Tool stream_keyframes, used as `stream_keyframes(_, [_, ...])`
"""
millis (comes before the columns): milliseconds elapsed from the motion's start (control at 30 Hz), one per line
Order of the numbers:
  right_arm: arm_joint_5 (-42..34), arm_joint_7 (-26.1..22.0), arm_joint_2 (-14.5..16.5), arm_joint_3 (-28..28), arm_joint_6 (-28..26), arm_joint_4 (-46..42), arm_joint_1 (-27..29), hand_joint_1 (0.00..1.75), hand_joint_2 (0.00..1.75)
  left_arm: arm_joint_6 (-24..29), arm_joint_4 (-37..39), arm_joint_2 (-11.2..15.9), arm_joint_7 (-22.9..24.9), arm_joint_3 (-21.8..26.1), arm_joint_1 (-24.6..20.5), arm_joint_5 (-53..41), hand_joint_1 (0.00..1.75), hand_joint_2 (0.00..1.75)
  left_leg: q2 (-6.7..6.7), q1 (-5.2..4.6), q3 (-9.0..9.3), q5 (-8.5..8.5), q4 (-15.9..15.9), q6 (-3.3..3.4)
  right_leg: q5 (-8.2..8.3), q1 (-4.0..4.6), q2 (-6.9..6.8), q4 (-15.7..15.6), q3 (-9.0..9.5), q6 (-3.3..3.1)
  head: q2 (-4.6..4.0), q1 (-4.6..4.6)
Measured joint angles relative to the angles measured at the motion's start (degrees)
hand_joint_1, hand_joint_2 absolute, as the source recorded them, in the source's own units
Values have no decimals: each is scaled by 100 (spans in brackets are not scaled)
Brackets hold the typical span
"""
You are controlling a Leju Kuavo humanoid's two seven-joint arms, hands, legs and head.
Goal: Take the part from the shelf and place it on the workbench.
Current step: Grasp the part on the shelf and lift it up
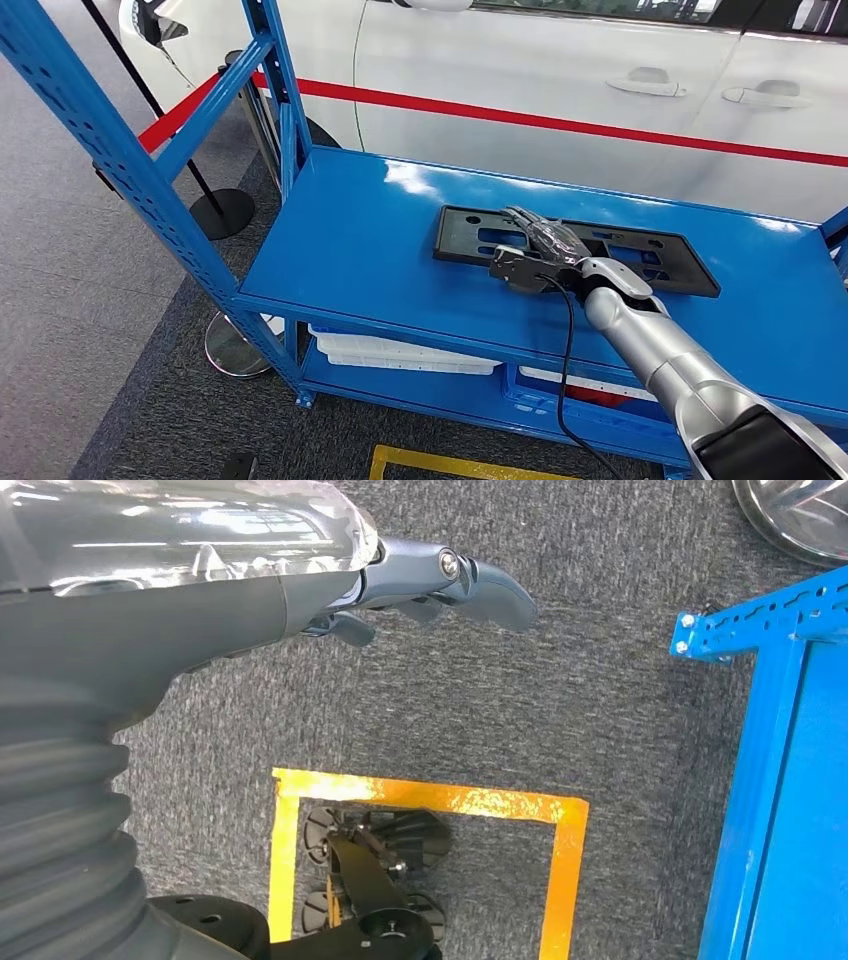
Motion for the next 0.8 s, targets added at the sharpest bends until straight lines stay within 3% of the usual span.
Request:
stream_keyframes(300, [672, 296, 82, 168, -500, 77, -25, 0, 175, 117, 0, -1, -21, 0, 16, -13, 0, 175, 0, 0, -2, 0, -1, 0, 0, 0, 0, 0, 0, 0, 0, 0])
stream_keyframes(800, [1448, 633, 1148, 690, -1181, 778, -48, 0, 175, 257, 0, -53, -12, 15, 38, 8, 0, 175, 5, 4, 2, -3, -4, -4, -10, 5, 7, 2, 0, -15, 0, 0])
